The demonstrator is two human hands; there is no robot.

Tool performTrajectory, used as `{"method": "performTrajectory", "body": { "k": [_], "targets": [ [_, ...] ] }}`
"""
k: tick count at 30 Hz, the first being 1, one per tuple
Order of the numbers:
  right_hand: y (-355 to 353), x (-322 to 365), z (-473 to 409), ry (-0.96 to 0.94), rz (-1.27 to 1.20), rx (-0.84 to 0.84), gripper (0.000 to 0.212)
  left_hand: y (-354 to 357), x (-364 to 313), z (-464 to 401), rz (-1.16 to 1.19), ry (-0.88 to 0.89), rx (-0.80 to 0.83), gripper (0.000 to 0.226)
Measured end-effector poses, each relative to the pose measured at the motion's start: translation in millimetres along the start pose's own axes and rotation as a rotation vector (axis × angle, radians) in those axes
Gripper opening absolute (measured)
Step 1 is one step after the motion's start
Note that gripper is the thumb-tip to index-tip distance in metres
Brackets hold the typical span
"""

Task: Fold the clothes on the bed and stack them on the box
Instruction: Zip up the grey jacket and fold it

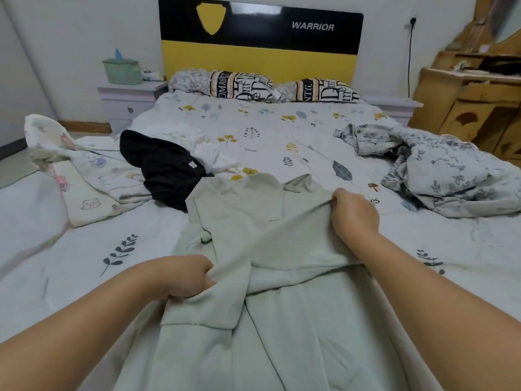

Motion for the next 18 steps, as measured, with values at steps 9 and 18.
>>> {"method": "performTrajectory", "body": {
  "k": [9,18],
  "targets": [
    [23,50,-4,-0.164,-0.159,0.407,0.064,-2,16,-3,0.382,-0.094,0.039,0.067],
    [1,82,90,-0.539,-0.301,0.305,0.056,0,18,13,0.623,-0.12,0.086,0.034]
  ]
}}
Point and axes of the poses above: each hand's wrist, its own z-axis away from the middle knuckle, its own y-axis out of the palm, x = y × z, the point moved 3 cm from there along -z, towards the middle knuckle, and after that the axes turned 4 degrees about -x, right-handed, at the moved point
